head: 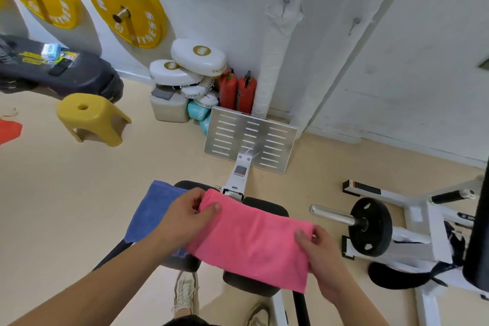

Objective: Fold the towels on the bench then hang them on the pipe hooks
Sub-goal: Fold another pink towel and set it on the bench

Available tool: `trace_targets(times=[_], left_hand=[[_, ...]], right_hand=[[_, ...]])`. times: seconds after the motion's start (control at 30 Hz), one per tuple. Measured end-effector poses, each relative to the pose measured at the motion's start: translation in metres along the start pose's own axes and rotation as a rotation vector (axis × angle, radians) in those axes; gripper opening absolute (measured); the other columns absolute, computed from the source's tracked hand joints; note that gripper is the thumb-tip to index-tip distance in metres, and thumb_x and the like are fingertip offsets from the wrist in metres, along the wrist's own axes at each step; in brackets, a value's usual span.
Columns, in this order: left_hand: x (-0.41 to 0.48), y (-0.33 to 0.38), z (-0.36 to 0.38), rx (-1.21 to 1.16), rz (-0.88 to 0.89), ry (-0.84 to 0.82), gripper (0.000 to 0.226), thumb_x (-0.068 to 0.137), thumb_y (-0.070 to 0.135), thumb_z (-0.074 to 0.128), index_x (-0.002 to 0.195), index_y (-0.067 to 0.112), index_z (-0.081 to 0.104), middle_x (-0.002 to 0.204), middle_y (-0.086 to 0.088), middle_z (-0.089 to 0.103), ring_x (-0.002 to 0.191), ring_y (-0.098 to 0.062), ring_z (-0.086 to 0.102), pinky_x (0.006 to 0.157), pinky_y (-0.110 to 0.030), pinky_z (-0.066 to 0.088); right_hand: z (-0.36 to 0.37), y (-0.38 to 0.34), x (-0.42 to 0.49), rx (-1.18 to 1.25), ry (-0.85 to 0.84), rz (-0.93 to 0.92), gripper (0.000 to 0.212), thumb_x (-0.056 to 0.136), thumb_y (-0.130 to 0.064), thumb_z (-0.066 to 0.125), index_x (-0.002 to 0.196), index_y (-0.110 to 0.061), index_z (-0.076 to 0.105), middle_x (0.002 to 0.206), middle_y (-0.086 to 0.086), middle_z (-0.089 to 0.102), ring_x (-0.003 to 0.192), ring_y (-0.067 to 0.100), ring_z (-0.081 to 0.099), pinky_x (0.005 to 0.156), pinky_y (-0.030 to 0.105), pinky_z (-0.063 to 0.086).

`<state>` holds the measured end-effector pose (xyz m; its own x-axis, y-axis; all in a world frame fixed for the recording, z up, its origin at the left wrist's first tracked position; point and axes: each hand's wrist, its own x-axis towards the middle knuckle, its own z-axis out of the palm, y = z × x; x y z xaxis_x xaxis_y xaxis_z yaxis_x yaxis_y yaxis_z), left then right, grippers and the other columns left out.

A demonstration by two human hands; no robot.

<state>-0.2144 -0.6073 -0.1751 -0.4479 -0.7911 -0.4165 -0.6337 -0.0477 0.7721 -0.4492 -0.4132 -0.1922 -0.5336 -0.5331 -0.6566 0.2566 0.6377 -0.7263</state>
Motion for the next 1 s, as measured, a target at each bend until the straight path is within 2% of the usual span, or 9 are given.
trace_targets(times=[0.13,0.27,0.43,0.57,0.67,0.73,0.83,0.93,1.0], left_hand=[[-0.02,0.011,-0.018,-0.032,0.068,0.151,0.007,0.093,0.038,0.066,0.092,0.031,0.067,0.084,0.009,0.072,0.082,-0.008,0.067,0.079,-0.035,0.057],[-0.046,0.017,-0.015,-0.123,0.131,0.165,0.014,0.098,0.041,0.06,0.101,0.038,0.073,0.086,0.017,0.073,0.081,-0.002,0.067,0.075,-0.025,0.056],[-0.065,0.004,-0.024,-0.214,0.069,0.271,0.014,0.098,0.038,0.062,0.099,0.043,0.075,0.083,0.015,0.067,0.081,0.0,0.064,0.069,-0.018,0.051],[-0.072,-0.005,-0.034,-0.174,0.073,0.298,0.014,0.099,0.036,0.061,0.097,0.042,0.073,0.082,0.011,0.061,0.085,0.001,0.059,0.07,-0.012,0.044],[-0.074,-0.004,-0.038,-0.144,0.138,0.171,0.016,0.101,0.033,0.055,0.103,0.042,0.069,0.089,0.017,0.063,0.089,0.002,0.059,0.074,-0.011,0.045],[-0.075,-0.003,-0.044,-0.169,0.169,0.064,0.025,0.101,0.027,0.053,0.111,0.044,0.069,0.096,0.027,0.063,0.091,0.004,0.061,0.077,-0.013,0.049],[-0.072,-0.01,-0.06,-0.298,0.069,0.094,0.031,0.097,0.019,0.059,0.115,0.041,0.07,0.098,0.026,0.07,0.094,0.01,0.062,0.079,-0.012,0.049],[-0.053,-0.034,-0.088,-0.227,0.022,0.326,0.044,0.086,0.03,0.072,0.126,0.041,0.059,0.113,0.024,0.061,0.099,0.009,0.058,0.085,-0.018,0.049],[-0.04,-0.05,-0.111,-0.321,-0.088,0.243,0.068,0.074,0.046,0.079,0.136,0.04,0.052,0.124,0.02,0.059,0.11,0.001,0.06,0.093,-0.032,0.054]], right_hand=[[0.065,-0.046,-0.024,0.107,-0.132,-0.114,0.016,0.099,-0.018,0.065,0.114,-0.012,0.064,0.11,0.007,0.077,0.1,0.026,0.075,0.075,0.045,0.064],[0.134,-0.074,-0.055,0.162,-0.266,-0.189,0.012,0.099,-0.028,0.066,0.101,-0.019,0.073,0.103,0.012,0.077,0.1,0.031,0.075,0.086,0.052,0.062],[0.17,-0.076,-0.066,0.139,-0.207,-0.216,0.02,0.095,-0.027,0.071,0.081,-0.014,0.078,0.092,0.018,0.074,0.097,0.041,0.071,0.093,0.055,0.059],[0.185,-0.073,-0.069,0.175,-0.263,-0.144,0.028,0.093,-0.029,0.072,0.093,-0.002,0.076,0.1,0.037,0.065,0.084,0.045,0.069,0.084,0.055,0.058],[0.199,-0.073,-0.067,0.241,-0.268,-0.069,0.043,0.091,-0.041,0.072,0.102,0.001,0.072,0.099,0.029,0.072,0.089,0.035,0.072,0.084,0.05,0.058],[0.207,-0.073,-0.062,0.263,-0.235,-0.067,0.047,0.083,-0.04,0.078,0.106,0.001,0.069,0.101,0.024,0.075,0.094,0.035,0.073,0.091,0.05,0.059],[0.216,-0.072,-0.052,0.279,-0.154,-0.088,0.027,0.09,-0.024,0.075,0.105,-0.002,0.069,0.103,0.027,0.074,0.101,0.045,0.072,0.095,0.061,0.056],[0.223,-0.077,-0.043,0.265,-0.196,-0.102,0.023,0.089,-0.033,0.075,0.101,-0.013,0.073,0.107,0.024,0.074,0.103,0.047,0.07,0.095,0.065,0.054],[0.228,-0.082,-0.038,0.297,-0.281,-0.093,0.027,0.09,-0.035,0.073,0.108,-0.016,0.073,0.113,0.022,0.074,0.107,0.046,0.069,0.097,0.065,0.053]])
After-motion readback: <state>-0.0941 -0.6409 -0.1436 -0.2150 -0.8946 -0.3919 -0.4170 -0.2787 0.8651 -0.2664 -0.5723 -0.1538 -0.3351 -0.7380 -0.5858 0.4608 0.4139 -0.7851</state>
